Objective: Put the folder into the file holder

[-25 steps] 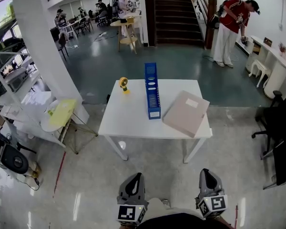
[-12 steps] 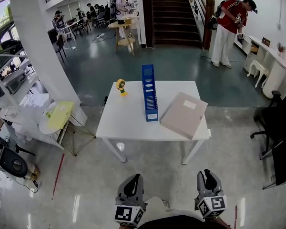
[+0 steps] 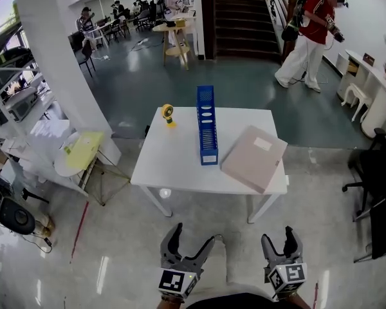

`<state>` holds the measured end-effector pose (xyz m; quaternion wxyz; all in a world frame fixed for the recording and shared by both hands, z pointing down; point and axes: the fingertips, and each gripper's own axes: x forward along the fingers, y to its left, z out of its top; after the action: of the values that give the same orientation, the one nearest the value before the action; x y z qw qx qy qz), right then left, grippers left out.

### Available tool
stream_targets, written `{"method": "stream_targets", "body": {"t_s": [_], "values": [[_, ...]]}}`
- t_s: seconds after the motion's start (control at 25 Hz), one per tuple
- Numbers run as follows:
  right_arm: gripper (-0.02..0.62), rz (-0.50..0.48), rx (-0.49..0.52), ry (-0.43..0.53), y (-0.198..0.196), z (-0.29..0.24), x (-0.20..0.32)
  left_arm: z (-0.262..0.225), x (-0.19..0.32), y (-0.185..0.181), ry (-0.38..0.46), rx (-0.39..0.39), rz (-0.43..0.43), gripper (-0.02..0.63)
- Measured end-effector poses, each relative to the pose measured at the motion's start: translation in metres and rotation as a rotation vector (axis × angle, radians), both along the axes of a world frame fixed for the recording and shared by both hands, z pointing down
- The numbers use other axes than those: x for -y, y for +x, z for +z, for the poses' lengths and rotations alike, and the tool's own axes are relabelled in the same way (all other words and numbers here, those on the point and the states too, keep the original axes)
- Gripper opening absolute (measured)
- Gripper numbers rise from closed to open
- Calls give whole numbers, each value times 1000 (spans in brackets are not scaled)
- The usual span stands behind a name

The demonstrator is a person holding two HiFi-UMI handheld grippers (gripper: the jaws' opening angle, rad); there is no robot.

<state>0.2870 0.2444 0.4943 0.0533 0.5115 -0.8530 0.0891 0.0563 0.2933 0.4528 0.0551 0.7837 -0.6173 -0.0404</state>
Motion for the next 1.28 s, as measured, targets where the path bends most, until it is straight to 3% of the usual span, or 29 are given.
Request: {"method": "stream_targets", "body": {"t_s": [0.12, 0.28, 0.6, 1.08, 1.28], "values": [[339, -8, -3, -12, -2, 8, 25, -2, 26, 6, -9, -68, 31, 410], [356, -1, 9, -24, -8, 10, 65, 11, 64, 9, -9, -11, 54, 419], [409, 6, 44, -81, -27, 19, 163, 17, 158, 2, -37, 19, 99, 419], [426, 118, -78, -183, -34, 41, 304, 26, 306, -23, -81, 38, 204, 419], [426, 173, -97, -201, -27, 52, 344, 30, 345, -17, -64, 37, 295, 419]]}}
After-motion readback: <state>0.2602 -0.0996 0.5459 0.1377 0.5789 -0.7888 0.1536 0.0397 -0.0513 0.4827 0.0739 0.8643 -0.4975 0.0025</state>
